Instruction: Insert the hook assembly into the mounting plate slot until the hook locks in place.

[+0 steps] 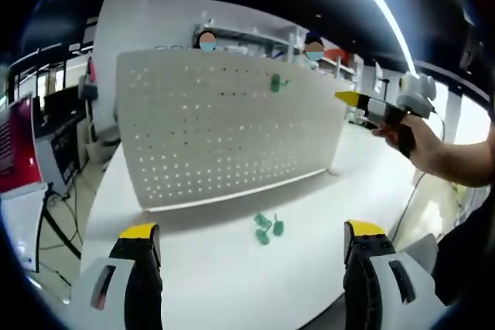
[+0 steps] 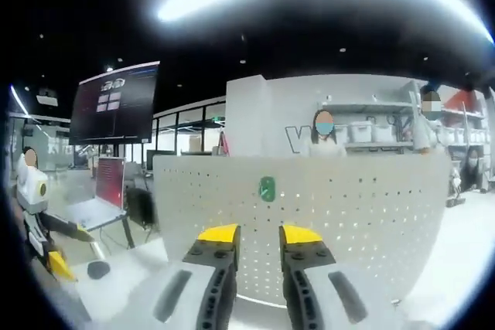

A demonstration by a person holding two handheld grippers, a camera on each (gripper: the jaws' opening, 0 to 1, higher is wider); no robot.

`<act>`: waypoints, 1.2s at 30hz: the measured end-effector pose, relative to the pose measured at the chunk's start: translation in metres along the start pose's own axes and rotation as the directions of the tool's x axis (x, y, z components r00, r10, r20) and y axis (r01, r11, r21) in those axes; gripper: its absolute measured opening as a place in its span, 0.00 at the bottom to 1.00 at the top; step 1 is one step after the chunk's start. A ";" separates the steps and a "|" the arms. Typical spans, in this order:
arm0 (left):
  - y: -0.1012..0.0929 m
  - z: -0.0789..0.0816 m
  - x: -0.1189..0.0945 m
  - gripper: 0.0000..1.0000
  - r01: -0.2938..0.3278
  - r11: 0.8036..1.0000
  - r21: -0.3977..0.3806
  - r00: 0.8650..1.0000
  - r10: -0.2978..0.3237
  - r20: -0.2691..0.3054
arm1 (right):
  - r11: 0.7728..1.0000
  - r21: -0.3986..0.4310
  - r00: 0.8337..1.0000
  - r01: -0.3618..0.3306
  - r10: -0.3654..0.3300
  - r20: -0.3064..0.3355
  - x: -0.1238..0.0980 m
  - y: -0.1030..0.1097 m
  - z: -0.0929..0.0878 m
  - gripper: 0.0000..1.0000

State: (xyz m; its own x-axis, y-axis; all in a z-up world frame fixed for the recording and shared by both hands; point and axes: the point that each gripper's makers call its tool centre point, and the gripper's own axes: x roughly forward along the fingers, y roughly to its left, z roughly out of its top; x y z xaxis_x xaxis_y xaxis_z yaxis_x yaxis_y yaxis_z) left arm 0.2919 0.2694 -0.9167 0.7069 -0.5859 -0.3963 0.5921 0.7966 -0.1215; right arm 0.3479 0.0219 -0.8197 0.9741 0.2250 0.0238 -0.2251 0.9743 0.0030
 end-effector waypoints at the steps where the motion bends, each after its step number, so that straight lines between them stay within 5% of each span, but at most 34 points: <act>1: 0.000 -0.001 0.000 1.00 -0.001 1.000 0.003 1.000 0.001 -0.004 | 1.000 0.009 1.000 -0.003 0.003 -0.013 -0.003 0.001 -0.004 0.18; 10: -0.007 -0.002 -0.001 1.00 0.009 1.000 -0.006 1.000 -0.009 -0.008 | 0.998 0.015 0.993 -0.067 0.068 -0.093 -0.031 0.030 -0.030 0.20; 19: -0.007 -0.011 -0.003 1.00 -0.003 1.000 -0.009 1.000 0.003 -0.029 | 0.993 0.053 0.969 -0.107 0.116 -0.216 -0.053 0.051 -0.077 0.21; 31: 0.003 -0.021 -0.004 1.00 -0.026 0.999 -0.019 0.997 0.024 -0.074 | 0.979 0.084 0.910 -0.184 0.203 -0.363 -0.081 0.069 -0.125 0.21; 36: 0.009 -0.029 -0.004 1.00 -0.038 0.999 -0.017 0.994 0.036 -0.106 | 0.970 0.110 0.870 -0.217 0.243 -0.429 -0.087 0.075 -0.145 0.21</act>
State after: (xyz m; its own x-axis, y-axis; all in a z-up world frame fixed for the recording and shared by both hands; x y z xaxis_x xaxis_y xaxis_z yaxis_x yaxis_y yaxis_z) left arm 0.2831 0.2828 -0.9428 0.6824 -0.5380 -0.4948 0.5586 0.8205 -0.1218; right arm 0.2500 0.0767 -0.9669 0.8024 0.4365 -0.4070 -0.4325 0.8952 0.1075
